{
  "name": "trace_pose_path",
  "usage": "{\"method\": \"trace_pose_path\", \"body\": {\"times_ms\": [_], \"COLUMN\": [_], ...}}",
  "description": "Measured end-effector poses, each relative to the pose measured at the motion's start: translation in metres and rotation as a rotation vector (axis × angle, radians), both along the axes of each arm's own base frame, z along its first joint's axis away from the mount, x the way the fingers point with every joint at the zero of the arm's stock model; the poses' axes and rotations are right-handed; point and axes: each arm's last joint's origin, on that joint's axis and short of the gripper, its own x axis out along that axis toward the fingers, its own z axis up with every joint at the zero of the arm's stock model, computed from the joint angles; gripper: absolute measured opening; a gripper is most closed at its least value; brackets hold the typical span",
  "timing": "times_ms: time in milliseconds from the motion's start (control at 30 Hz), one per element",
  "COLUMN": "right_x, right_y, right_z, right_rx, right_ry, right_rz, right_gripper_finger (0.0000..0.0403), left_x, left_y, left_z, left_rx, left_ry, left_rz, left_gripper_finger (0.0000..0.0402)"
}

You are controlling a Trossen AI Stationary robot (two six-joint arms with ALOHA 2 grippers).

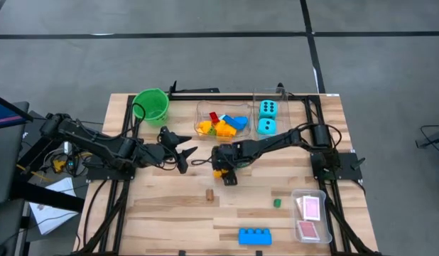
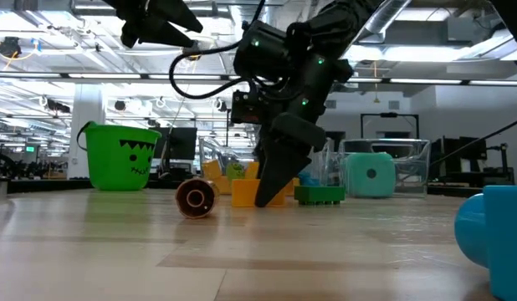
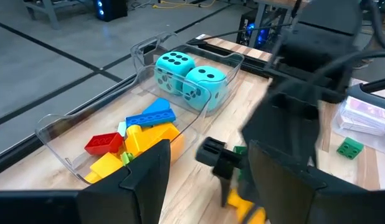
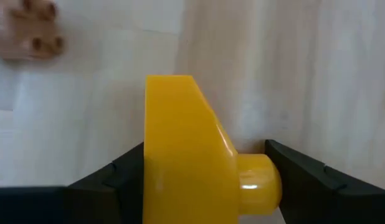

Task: Pick & Place Toys
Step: Put the yellow gamepiece into the left transparent bin

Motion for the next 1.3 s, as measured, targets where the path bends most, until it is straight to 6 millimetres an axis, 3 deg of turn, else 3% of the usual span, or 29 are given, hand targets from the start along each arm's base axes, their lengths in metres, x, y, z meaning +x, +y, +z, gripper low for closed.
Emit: {"method": "trace_pose_path", "body": {"times_ms": [433, 800, 1000, 1300], "right_x": [-0.027, -0.060, -0.071, -0.072], "right_y": [0.077, 0.135, 0.133, 0.092], "right_z": [0.026, 0.027, 0.037, 0.108], "right_rx": [-0.103, -0.297, -0.416, -0.496], "right_ry": [0.014, -0.042, -0.067, -0.265], "right_rz": [-0.154, -0.315, -0.376, -0.446], "right_gripper_finger": [0.0257, 0.0257, 0.0257, 0.0257], "left_x": [0.000, 0.000, 0.000, 0.001], "left_y": [0.000, 0.000, 0.000, 0.001], "left_z": [-0.001, -0.001, 0.001, 0.002], "left_rx": [-0.001, -0.004, -0.009, -0.004], "left_ry": [0.006, 0.003, -0.016, -0.020], "left_rz": [0.001, 0.002, 0.002, 0.003], "left_gripper_finger": [0.0213, 0.0213, 0.0213, 0.0213]}}
